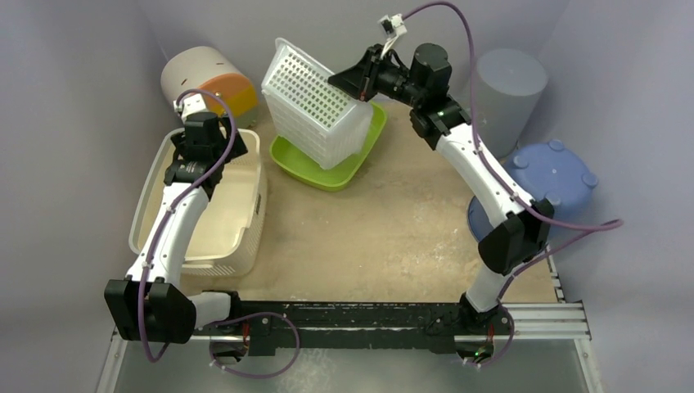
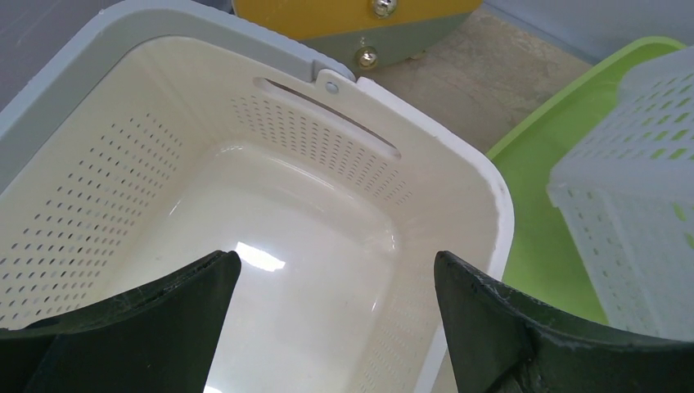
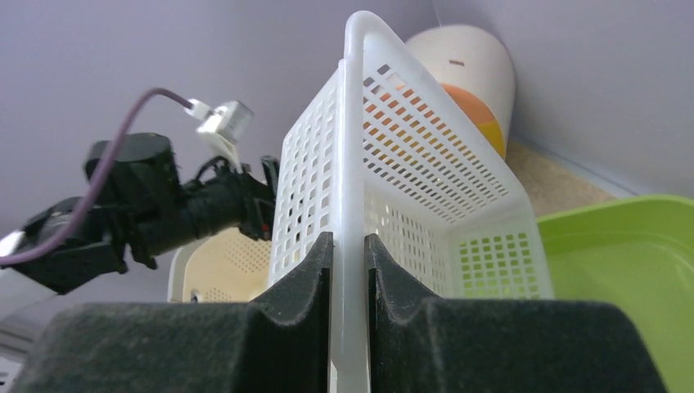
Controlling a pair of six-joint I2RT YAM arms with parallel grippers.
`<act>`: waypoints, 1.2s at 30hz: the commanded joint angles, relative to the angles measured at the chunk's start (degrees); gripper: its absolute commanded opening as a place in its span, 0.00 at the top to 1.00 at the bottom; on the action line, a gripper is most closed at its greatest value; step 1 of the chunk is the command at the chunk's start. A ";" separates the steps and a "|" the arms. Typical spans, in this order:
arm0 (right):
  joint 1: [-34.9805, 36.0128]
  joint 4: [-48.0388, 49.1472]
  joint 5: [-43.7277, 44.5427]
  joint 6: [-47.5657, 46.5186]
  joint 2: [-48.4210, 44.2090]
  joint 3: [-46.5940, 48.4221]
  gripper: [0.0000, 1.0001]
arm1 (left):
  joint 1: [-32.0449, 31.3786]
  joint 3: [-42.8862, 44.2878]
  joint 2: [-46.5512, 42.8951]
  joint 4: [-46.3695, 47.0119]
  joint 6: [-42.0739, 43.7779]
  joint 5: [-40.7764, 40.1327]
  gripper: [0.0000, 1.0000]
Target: Turn the large container upside down
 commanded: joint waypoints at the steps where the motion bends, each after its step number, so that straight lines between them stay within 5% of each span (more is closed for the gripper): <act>1: 1.08 1.46 4.97 -3.77 -9.59 8.16 1.00 | 0.41 -0.28 -1.52 3.48 -1.01 0.96 0.09; 10: 1.10 -8.60 23.34 -7.03 -18.75 -0.12 1.00 | 0.39 -1.10 -1.06 4.72 -1.36 2.21 0.09; 25: 1.00 -17.38 50.39 1.82 -33.51 -24.84 1.00 | 0.38 -0.54 0.85 4.75 -0.68 3.47 0.09; 36: -0.88 -19.33 45.33 10.49 -34.11 -34.81 1.00 | 0.37 -0.26 2.01 4.84 -0.73 3.36 0.09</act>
